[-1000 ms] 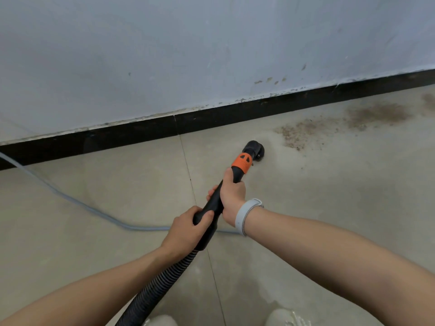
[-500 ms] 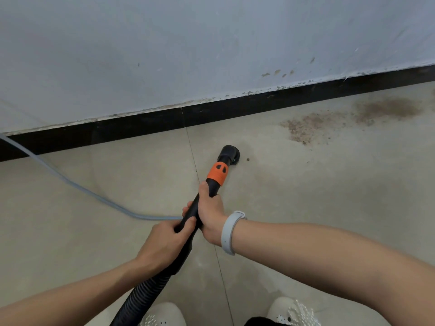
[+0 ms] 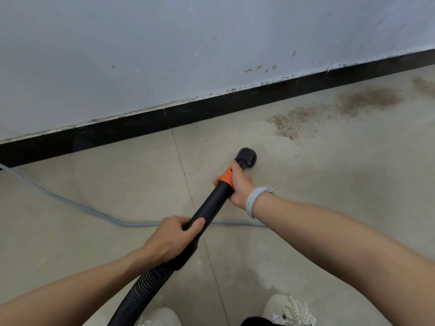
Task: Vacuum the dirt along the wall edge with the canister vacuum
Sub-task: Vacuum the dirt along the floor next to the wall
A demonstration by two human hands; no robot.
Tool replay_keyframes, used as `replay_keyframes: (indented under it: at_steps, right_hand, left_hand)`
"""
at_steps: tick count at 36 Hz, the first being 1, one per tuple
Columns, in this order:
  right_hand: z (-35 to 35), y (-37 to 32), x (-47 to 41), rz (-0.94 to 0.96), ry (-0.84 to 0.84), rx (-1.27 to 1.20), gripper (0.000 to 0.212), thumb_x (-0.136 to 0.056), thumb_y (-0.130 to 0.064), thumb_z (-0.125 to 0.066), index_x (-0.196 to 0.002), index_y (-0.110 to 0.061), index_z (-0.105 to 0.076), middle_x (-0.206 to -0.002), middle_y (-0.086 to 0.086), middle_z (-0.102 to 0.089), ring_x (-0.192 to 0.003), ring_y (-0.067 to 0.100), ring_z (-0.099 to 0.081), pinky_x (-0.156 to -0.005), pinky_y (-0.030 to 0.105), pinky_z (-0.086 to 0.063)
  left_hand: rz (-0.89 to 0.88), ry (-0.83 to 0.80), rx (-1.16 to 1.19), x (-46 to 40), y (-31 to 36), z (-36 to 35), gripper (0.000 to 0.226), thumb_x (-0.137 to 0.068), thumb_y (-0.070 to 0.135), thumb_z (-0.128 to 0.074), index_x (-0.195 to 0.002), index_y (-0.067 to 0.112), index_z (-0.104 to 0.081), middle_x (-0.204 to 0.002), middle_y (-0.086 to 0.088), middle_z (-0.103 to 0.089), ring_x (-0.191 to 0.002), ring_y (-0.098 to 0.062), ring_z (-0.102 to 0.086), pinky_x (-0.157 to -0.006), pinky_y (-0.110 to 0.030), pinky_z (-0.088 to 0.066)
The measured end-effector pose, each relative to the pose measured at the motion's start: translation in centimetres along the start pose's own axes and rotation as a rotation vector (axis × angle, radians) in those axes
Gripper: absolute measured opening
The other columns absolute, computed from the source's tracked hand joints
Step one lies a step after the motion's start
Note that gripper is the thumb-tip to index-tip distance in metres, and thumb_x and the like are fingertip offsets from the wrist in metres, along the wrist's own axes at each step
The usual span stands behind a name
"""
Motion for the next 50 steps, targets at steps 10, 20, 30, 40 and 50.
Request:
replay_keyframes:
  at_steps: [10, 20, 30, 40, 50]
  right_hand:
    - [0.2, -2.3, -2.0, 0.131, 0.177, 0.118, 0.030, -0.100, -0.028, -0.045, -0.075, -0.011, -0.046, -0.056, 0.007, -0.047, -0.033, 0.016, -0.049, -0.043, 0.027, -0.048]
    - [9.5, -7.6, -2.9, 0.137, 0.374, 0.063, 0.035, -0.101, -0.035, -0.042, -0.076, -0.011, -0.044, -0.058, 0.010, -0.057, -0.045, 0.021, -0.055, -0.048, 0.028, -0.048]
    - [13.1, -10.5, -5.0, 0.177, 0.319, -0.191, 0.029, -0.100, -0.036, -0.049, -0.099, -0.007, -0.047, -0.068, 0.010, -0.052, -0.046, 0.020, -0.051, -0.044, 0.025, -0.047]
    - [3.2, -6.0, -4.9, 0.086, 0.185, -0.138, 0.035, -0.100, -0.041, -0.046, -0.088, -0.008, -0.044, -0.067, 0.013, -0.056, -0.051, 0.023, -0.055, -0.055, 0.034, -0.051]
    - [-1.0, -3.4, -1.9, -0.019, 0.167, 0.035, 0.024, -0.099, -0.030, -0.051, -0.089, -0.010, -0.044, -0.079, 0.013, -0.054, -0.066, 0.026, -0.059, -0.080, 0.042, -0.056]
  left_hand:
    - [0.087, 0.022, -0.059, -1.3, 2.0, -0.6, 0.057, -0.075, 0.069, -0.027, -0.067, 0.019, -0.054, -0.065, 0.004, -0.063, -0.064, -0.017, -0.061, -0.063, -0.030, -0.045]
    - [-0.035, -0.056, -0.225, -5.7, 8.6, -5.4, 0.059, -0.085, 0.071, -0.038, -0.061, 0.020, -0.054, -0.054, 0.006, -0.060, -0.057, -0.012, -0.061, -0.051, -0.025, -0.039]
    - [-0.116, -0.036, -0.356, -8.7, 12.7, -8.0, 0.054, -0.086, 0.071, -0.035, -0.066, 0.022, -0.047, -0.077, -0.002, -0.068, -0.074, -0.026, -0.063, -0.058, -0.031, -0.039]
    - [-0.017, 0.025, -0.443, -8.3, 6.0, 0.0, 0.057, -0.087, 0.072, -0.030, -0.072, 0.022, -0.055, -0.074, 0.001, -0.067, -0.072, -0.021, -0.062, -0.067, -0.031, -0.048]
    - [0.001, 0.052, -0.403, -7.5, 4.0, 3.2, 0.061, -0.083, 0.075, -0.032, -0.063, 0.022, -0.053, -0.060, 0.005, -0.058, -0.061, -0.017, -0.057, -0.051, -0.027, -0.035]
Point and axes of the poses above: each hand's wrist, its own x-axis away from the middle knuckle, its own z-axis out of the back of the hand, y = z × x, the point moved 7 cm from there along -x, towards the middle knuckle
